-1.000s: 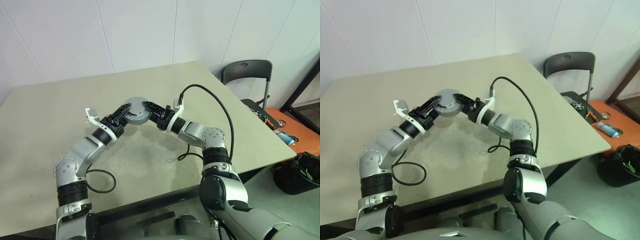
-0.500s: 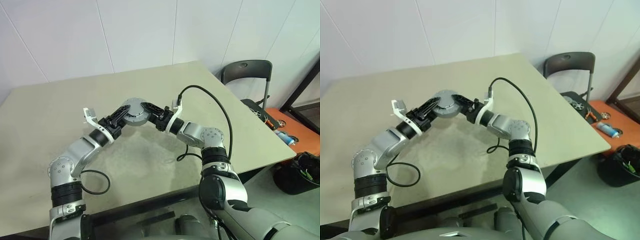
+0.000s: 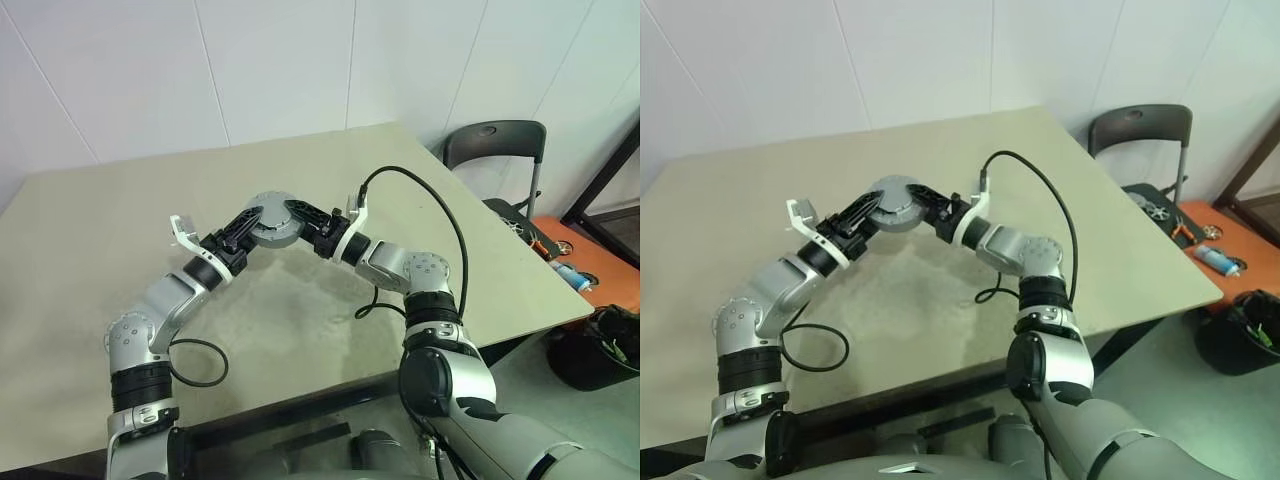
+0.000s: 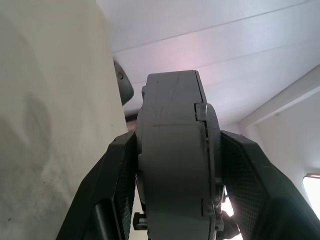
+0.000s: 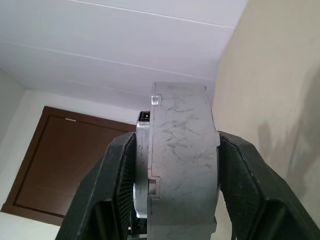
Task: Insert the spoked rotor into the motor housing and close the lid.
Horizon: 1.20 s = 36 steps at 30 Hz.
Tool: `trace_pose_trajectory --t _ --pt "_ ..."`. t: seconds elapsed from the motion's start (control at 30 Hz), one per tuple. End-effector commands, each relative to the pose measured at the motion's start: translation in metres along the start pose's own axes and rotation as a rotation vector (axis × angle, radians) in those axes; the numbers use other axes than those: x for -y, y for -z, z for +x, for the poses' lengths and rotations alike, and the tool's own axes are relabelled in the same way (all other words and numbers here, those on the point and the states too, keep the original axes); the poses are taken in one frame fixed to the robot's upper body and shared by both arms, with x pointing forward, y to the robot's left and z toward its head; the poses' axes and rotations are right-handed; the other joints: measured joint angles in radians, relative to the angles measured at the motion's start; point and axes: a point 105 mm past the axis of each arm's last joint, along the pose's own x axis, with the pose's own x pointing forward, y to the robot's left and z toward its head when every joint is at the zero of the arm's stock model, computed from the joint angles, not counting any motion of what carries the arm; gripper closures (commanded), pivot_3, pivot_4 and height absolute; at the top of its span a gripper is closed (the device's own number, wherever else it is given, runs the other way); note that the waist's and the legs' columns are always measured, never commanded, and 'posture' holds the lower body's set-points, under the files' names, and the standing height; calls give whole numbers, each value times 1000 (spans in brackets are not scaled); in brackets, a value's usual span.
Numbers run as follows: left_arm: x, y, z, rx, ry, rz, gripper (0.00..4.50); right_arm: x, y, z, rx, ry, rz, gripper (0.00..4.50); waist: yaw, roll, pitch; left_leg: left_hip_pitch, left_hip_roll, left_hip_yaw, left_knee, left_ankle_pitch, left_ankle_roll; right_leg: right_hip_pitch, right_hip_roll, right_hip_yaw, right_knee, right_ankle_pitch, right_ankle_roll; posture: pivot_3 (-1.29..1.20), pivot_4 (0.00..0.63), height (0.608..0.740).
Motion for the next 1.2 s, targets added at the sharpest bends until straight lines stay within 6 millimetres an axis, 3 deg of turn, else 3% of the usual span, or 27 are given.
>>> trace_pose_trajectory --t 0.03,0.07,0.23,0.8,0.97,1.1,1.2 --pt "32 36 20 -162 144 35 2299 -11 17 20 -76 16 -119 2390 -1 0 0 0 0 0 0 0 0 0 0 0 0 0 0 0 0 740" --pt "31 36 20 -162 143 36 2299 -11 17 21 -73 13 -117 2390 -2 0 0 0 0 0 0 0 0 0 0 0 0 0 0 0 0 740" --pt "30 34 21 -156 141 39 2299 -8 24 20 -106 19 -82 759 1 0 0 0 0 0 1 0 0 0 0 0 0 0 0 0 0 740" --pt "27 15 22 -96 118 91 2299 9 -18 -10 33 90 -68 759 0 0 0 0 0 0 1 0 0 0 0 0 0 0 0 0 0 740" --pt "25 12 23 -88 111 102 2299 -17 -28 -10 62 -23 -87 759 -1 0 0 0 0 0 0 0 0 0 0 0 0 0 0 0 0 740" --pt "27 9 23 -78 114 114 2299 -52 -61 -24 160 -151 -129 759 2 0 0 0 0 0 1 0 0 0 0 0 0 0 0 0 0 740" --pt "27 6 22 -69 113 119 2299 -59 -80 -39 205 -152 -173 759 3 -1 0 0 -1 -1 1 0 0 1 0 0 0 0 0 0 0 740"
